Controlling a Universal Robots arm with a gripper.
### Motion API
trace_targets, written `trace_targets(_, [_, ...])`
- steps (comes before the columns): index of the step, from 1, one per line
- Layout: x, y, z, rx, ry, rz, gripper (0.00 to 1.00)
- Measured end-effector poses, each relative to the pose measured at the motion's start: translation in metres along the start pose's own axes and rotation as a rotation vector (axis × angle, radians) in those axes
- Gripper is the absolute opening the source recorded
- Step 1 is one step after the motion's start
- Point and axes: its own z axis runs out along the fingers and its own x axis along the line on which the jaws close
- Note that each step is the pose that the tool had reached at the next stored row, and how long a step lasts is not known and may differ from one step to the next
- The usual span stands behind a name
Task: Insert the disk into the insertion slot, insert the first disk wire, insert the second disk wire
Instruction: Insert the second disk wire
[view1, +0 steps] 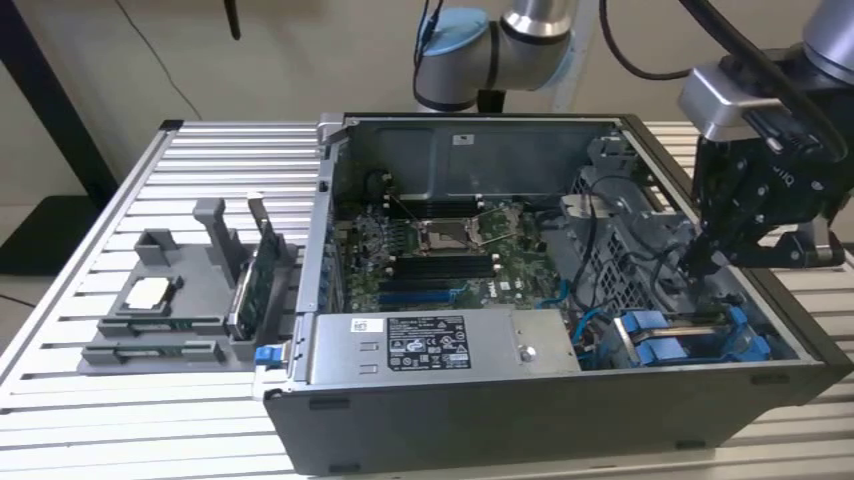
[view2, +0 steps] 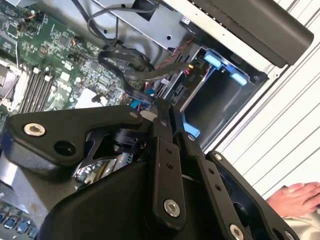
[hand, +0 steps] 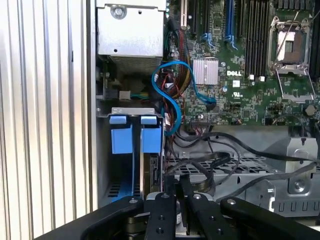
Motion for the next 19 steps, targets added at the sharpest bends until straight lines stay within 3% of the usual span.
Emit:
trace_targets(14, [0.0159, 0.0029, 0.0156, -0.0062, -0.0003, 0.008, 0.16])
trace_targets(16, [0.0171, 0.0029, 0.0167, -0.013, -0.0002, 0.013, 0.16])
trace_targets(19, [0.0175, 0.0029, 0.0181, -0.0302, -0.0003, 0.017, 0.16])
